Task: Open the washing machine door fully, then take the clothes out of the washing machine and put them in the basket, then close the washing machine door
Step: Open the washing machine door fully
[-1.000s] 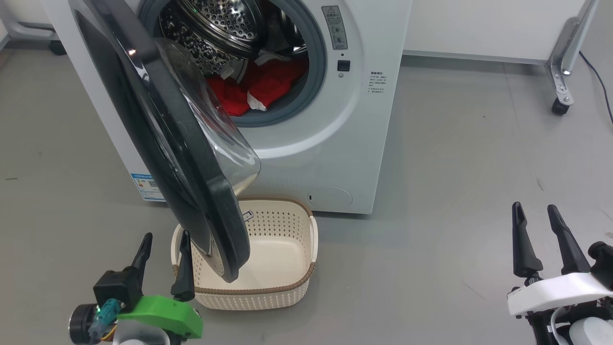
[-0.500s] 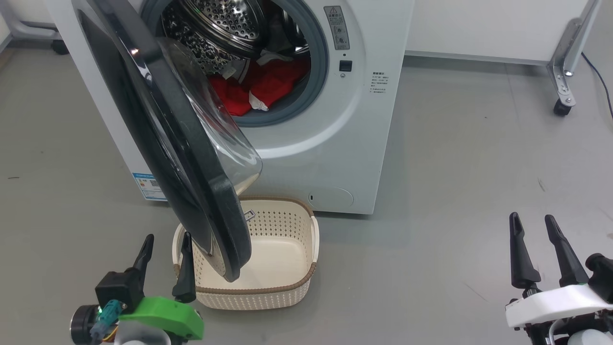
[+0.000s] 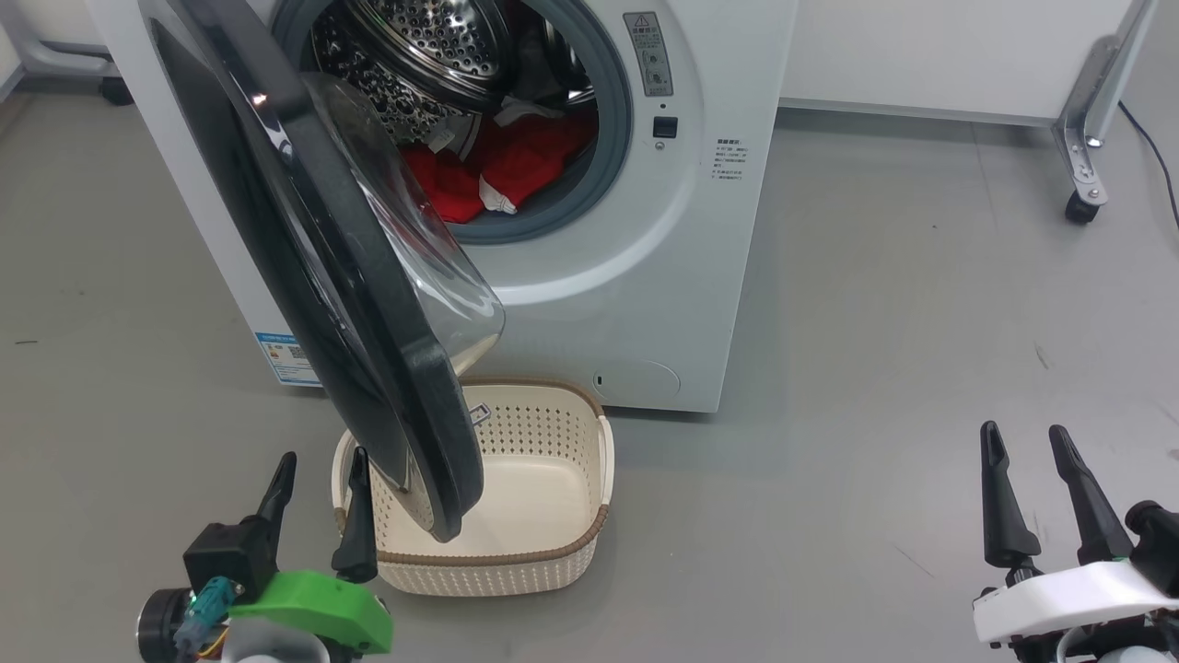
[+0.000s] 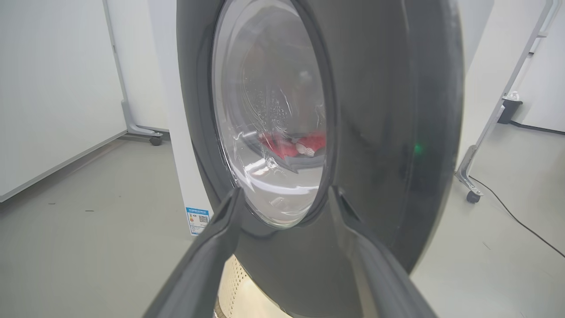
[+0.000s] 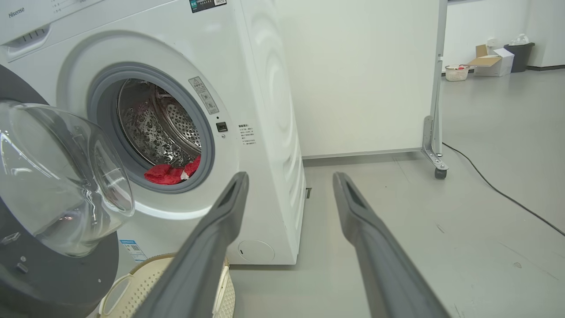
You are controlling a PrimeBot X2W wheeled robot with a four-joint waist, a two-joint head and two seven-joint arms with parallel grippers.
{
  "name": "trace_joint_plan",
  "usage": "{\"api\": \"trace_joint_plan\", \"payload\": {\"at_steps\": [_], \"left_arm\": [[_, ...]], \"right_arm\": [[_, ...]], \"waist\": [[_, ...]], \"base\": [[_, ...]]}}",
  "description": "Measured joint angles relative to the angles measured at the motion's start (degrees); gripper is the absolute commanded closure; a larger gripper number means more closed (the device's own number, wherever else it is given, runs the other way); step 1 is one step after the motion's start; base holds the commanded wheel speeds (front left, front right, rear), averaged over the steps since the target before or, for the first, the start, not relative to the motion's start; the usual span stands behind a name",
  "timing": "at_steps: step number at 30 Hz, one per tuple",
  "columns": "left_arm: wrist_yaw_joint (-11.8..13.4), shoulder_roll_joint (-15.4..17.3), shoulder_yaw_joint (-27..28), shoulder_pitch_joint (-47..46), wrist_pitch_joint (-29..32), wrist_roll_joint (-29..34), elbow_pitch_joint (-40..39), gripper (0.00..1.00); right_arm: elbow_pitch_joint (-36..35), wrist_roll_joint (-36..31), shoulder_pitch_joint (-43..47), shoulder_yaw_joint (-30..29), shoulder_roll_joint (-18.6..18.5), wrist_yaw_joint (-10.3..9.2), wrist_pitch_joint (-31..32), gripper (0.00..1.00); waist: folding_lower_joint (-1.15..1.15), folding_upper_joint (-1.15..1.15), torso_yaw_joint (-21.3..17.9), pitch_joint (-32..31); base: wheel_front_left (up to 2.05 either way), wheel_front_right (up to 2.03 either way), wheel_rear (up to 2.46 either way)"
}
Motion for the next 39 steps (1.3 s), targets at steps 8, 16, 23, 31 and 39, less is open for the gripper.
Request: {"api": "trace_joint_plan", "payload": {"at_steps": [8,16,23,31,39], "left_arm": [[-0.01,-0.11,0.12,0.0,0.0,0.47,0.01,0.0],[-0.02,-0.13,0.42,0.0,0.0,0.94,0.02,0.0],[-0.23,-0.18,0.77,0.0,0.0,1.0,-0.11,1.0],[-0.6,-0.21,0.75,0.0,0.0,1.05,-0.89,1.0],[-1.1,-0.35,2.99,-0.68,0.0,1.97,-6.08,1.0]], "right_arm": [[-0.01,-1.23,0.32,-0.48,0.59,0.82,0.0,0.0],[0.01,-1.77,0.35,-0.96,1.51,1.25,0.0,0.0],[0.09,-2.25,0.46,-1.27,1.92,1.43,0.0,0.0],[0.21,-2.85,0.58,-1.55,2.7,1.9,0.0,0.0],[0.34,-3.35,0.58,-1.83,3.27,2.43,0.0,0.0]], "waist": [[0.0,0.0,0.07,-0.04],[0.0,0.0,-0.04,-0.05],[0.0,0.0,-0.37,-0.04],[0.0,0.0,-0.64,0.08],[0.0,0.0,-0.67,0.05]], "base": [[0.0,0.0,0.0],[0.0,0.0,0.0],[0.0,0.0,0.0],[0.0,0.0,0.0],[0.0,0.0,0.0]]}}
